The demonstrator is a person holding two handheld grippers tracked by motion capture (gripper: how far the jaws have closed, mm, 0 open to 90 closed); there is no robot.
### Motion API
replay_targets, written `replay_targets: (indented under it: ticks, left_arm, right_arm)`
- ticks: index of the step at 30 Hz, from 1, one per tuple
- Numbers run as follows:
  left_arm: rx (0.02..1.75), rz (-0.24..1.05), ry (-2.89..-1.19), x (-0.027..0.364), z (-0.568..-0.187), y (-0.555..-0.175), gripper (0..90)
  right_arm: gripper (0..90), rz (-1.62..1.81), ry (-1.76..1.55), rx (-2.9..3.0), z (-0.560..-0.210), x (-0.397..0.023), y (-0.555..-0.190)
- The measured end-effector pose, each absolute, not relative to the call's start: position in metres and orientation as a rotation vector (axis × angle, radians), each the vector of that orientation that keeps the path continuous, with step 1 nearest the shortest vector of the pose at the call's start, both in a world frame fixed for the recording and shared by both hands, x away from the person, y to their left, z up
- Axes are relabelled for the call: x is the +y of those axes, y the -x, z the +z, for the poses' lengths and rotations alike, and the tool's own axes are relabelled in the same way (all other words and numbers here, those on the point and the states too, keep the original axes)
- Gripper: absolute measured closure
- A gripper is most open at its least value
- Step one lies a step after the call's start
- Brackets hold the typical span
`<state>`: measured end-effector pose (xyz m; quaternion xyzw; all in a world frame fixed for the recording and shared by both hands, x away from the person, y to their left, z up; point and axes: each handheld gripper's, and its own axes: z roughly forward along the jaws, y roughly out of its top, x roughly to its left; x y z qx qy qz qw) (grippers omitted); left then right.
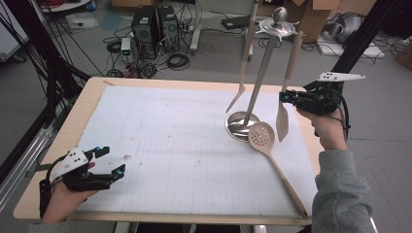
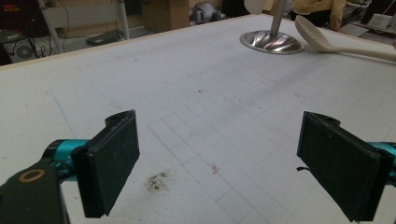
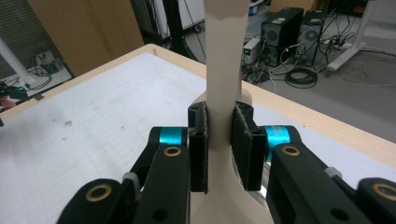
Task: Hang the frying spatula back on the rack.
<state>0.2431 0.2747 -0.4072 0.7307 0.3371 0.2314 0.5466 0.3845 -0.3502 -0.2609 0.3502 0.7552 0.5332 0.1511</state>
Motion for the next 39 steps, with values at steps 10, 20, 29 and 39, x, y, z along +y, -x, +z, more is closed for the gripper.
replay_targets:
  ticks: [10,20,29,39]
  left_arm:
    - [0.796,0.552,-1.731,0.276,-0.406,-0.242,13.3]
    - [0.793,0.55,-1.731,0.274,-0.406,-0.243,13.3]
    - [0.783,0.535,-1.737,0.268,-0.407,-0.249,13.3]
    - [0.76,0.513,-1.745,0.258,-0.408,-0.257,13.3]
  right_arm:
    - [77.5,1.528,-1.017,2.149,-0.263,-0.346,-0.388]
    - [67.4,1.523,-1.013,2.087,-0.268,-0.35,-0.378]
    - [35.4,1.49,-0.954,2.085,-0.271,-0.352,-0.36]
    - [14.6,1.54,-0.861,2.1,-0.265,-0.346,-0.341]
